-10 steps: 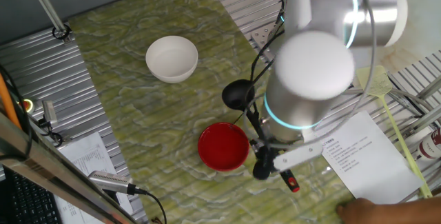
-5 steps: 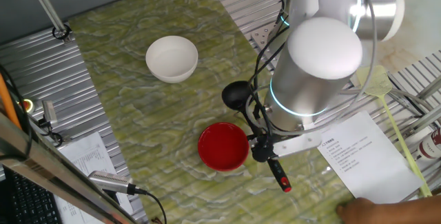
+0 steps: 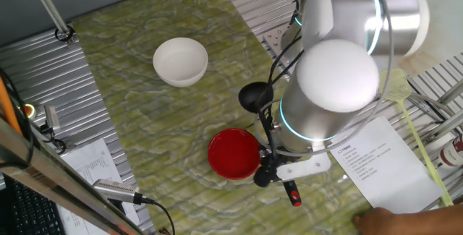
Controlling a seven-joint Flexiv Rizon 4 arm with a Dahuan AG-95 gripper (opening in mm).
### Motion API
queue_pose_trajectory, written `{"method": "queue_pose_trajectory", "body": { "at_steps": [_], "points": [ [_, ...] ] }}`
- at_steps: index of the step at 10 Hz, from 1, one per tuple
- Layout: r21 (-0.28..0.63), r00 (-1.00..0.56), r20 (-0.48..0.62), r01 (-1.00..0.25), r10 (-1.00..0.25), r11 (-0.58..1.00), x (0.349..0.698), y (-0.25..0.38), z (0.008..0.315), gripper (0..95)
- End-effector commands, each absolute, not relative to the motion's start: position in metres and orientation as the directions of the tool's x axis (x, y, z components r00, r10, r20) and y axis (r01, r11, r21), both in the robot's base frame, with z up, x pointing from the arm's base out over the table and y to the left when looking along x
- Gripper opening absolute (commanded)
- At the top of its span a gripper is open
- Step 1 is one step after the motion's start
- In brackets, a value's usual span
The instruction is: Scoop water with a large spoon from one bowl to another
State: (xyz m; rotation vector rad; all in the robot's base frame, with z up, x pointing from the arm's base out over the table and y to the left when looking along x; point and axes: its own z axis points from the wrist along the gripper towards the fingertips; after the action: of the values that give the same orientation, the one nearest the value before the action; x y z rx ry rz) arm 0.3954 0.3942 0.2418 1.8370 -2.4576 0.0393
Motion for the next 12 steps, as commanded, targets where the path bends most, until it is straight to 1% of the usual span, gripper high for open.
{"method": "queue_pose_trajectory", "body": {
  "at_steps": [1,3,6,12],
  "points": [
    [-0.05,-0.317,0.017,-0.947,-0.948,0.316,0.393,0.39,0.241,0.0],
    [-0.07,-0.33,0.011,-0.942,-0.944,0.328,0.397,0.392,0.244,0.0],
    [-0.076,-0.351,0.018,-0.934,-0.936,0.349,0.416,0.386,0.252,0.0],
    [-0.074,-0.359,-0.015,-0.93,-0.933,0.359,0.441,0.319,0.25,0.0]
  ]
}}
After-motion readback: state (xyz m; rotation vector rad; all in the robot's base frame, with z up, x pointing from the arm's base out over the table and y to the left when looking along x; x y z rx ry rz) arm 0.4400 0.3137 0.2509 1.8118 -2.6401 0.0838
